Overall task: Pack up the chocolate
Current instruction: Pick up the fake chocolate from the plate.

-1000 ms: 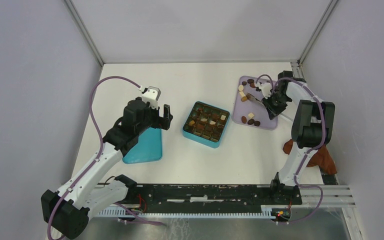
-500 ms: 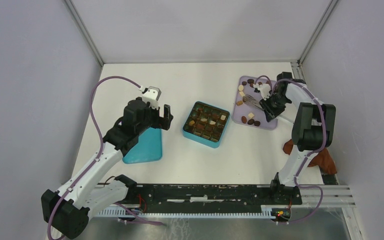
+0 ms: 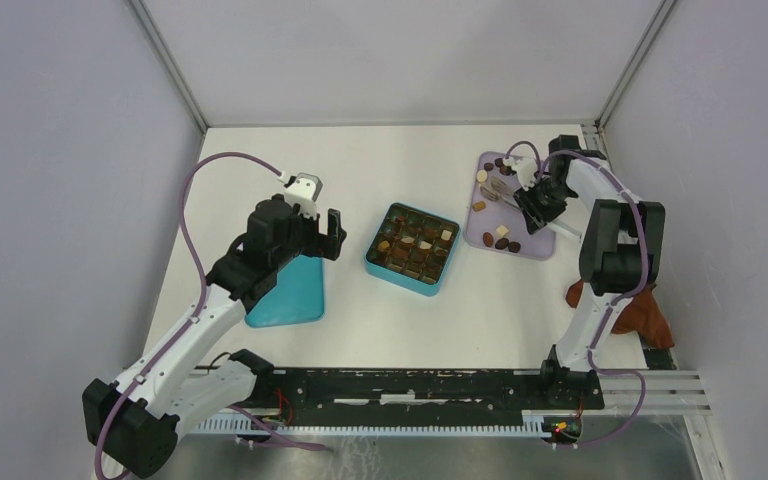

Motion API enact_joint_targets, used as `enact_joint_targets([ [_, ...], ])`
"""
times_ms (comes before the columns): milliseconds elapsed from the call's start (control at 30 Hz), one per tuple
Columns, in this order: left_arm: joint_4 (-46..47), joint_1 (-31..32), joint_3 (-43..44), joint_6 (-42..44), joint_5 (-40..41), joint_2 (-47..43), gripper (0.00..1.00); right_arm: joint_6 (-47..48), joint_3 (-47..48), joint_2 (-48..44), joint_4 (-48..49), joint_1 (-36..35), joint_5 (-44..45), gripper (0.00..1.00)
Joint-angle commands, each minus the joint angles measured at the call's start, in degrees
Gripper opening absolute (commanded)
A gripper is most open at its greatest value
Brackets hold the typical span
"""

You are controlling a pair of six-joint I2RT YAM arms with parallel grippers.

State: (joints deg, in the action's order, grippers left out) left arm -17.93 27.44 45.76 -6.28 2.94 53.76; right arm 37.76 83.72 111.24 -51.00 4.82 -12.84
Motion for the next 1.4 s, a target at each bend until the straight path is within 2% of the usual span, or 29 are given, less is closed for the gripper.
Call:
enact_joint_targets([
  [0,0.7,-0.1,0.2,1.9,0.2,-0.1,0.96,-1.9,5.1,2.2,0.6,-0.9,0.3,0.44],
  [200,0.6,-0.1,0.2,2.0,0.3,-0.2,0.96,-2.5,6.7,3.8,0.6,-1.7,1.6,0.42],
  [367,0.6,-0.2,0.2,2.0,0.2,-0.3,0.96,-2.0,5.2,2.9,0.9,-1.7,3.3,0.33],
  [433,0.5,-0.1,0.2,2.0,0.1,-0.5,0.96,-1.7,4.2,2.3,1.3,-1.7,4.0,0.28],
  [600,0.6,-0.1,0.1,1.9,0.2,-0.9,0.96,-1.3,2.3,-0.3,1.6,-1.6,4.3,0.08],
  [700,0.7,-0.1,0.1,1.9,0.1,-1.0,0.96,-1.3,1.2,-2.5,1.9,-1.2,3.2,0.0],
  [1167,0.7,-0.1,-0.1,1.7,0.2,-0.8,0.96,-0.1,-4.0,-10.3,2.5,-0.3,-3.6,0.0],
  [1367,0.7,-0.1,-0.1,1.8,0.5,-0.6,0.96,3.7,-6.7,-16.4,0.1,-0.8,-15.5,0.0],
])
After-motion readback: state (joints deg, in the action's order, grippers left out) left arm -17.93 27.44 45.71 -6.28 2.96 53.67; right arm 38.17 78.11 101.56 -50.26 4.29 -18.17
